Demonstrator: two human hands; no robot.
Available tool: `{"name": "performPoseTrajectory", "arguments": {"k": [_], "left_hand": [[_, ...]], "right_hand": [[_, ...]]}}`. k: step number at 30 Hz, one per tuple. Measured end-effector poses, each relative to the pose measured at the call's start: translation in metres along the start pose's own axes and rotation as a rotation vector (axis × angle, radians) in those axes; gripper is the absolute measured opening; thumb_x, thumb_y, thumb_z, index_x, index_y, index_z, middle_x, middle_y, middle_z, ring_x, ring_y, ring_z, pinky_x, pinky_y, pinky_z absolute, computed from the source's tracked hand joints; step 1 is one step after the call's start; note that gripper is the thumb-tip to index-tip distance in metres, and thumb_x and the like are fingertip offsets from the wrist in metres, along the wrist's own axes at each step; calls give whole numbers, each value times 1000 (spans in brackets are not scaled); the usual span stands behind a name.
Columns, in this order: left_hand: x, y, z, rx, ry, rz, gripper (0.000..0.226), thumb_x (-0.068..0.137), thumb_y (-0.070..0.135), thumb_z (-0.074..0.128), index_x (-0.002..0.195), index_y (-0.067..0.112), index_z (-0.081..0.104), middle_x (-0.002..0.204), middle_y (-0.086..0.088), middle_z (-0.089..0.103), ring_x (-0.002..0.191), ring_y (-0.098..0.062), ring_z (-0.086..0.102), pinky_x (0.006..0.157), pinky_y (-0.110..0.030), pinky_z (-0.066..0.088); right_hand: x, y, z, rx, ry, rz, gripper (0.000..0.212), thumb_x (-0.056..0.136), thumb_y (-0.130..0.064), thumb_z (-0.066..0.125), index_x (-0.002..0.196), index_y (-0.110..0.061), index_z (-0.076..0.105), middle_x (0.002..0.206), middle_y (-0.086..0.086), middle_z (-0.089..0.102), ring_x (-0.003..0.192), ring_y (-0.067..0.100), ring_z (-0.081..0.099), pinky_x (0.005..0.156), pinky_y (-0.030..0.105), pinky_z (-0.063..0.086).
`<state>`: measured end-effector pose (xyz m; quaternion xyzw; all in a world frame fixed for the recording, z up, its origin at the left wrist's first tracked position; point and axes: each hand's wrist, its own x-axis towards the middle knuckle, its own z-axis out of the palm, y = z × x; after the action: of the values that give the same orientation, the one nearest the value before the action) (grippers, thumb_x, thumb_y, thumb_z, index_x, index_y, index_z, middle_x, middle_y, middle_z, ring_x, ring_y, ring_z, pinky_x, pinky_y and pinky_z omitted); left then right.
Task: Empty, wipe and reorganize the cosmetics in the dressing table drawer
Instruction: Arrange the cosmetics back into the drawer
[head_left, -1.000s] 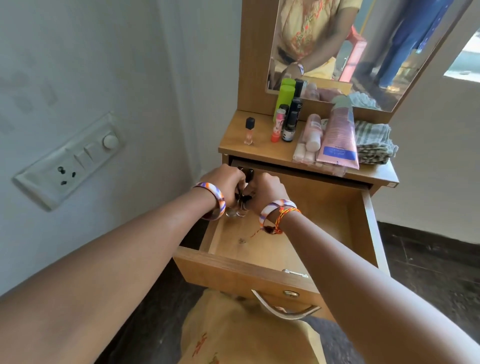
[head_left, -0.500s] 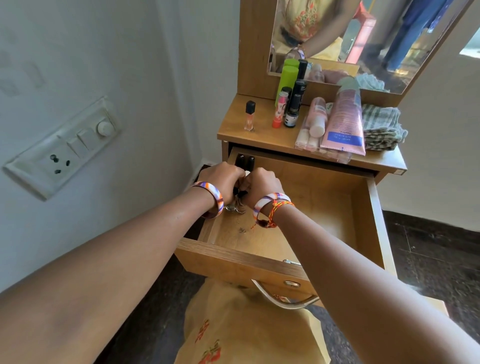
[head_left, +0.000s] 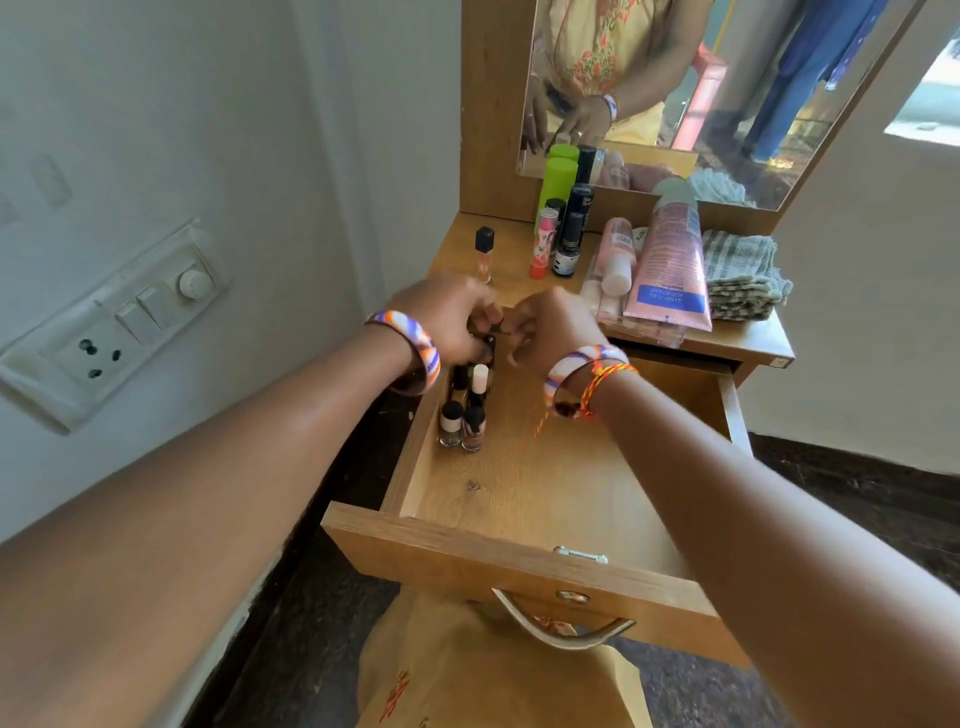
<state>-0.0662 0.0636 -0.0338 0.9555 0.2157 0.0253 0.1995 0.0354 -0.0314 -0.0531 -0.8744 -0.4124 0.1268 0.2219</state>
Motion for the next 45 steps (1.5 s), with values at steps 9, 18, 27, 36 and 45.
{"name": "performPoseTrajectory", "arguments": {"k": [9, 18, 27, 36, 45], "left_hand": [[80, 43, -43, 113, 388, 48, 42, 85, 31, 64, 124, 19, 58, 130, -4, 59, 118, -26, 55, 92, -33, 44], [149, 38, -59, 57, 172, 108, 33, 92, -2, 46, 116, 9, 66, 114, -13, 63, 95, -25, 56, 73, -23, 40], [167, 38, -39, 239, 148, 178, 34, 89, -1, 53, 63, 20, 50, 90, -14, 57, 78, -22, 45, 50, -17, 27], [169, 44, -39, 317, 83, 146, 22, 91, 3, 55, 75, 18, 56, 113, -21, 62, 82, -24, 44, 51, -12, 23], [168, 36, -42, 336, 91, 145, 33, 90, -4, 54, 121, 6, 61, 124, -17, 59, 108, -33, 58, 72, -19, 43]], "right_hand": [[65, 3, -95, -143, 374, -60, 37, 80, 7, 52, 106, -12, 70, 115, 15, 65, 107, 30, 61, 92, 32, 50], [111, 14, -111, -433, 132, -202, 50, 82, 9, 52, 120, -19, 65, 126, 15, 60, 115, 33, 57, 98, 33, 44], [118, 31, -95, -471, 148, -213, 43, 84, 6, 56, 116, -22, 67, 118, 13, 64, 111, 33, 58, 95, 37, 48], [112, 29, -97, -435, 121, -208, 39, 85, 4, 58, 116, -17, 67, 122, 12, 63, 112, 33, 58, 95, 35, 46], [112, 26, -104, -358, 97, -122, 34, 86, -1, 60, 117, -14, 66, 130, 17, 55, 118, 37, 52, 101, 35, 41]]}}
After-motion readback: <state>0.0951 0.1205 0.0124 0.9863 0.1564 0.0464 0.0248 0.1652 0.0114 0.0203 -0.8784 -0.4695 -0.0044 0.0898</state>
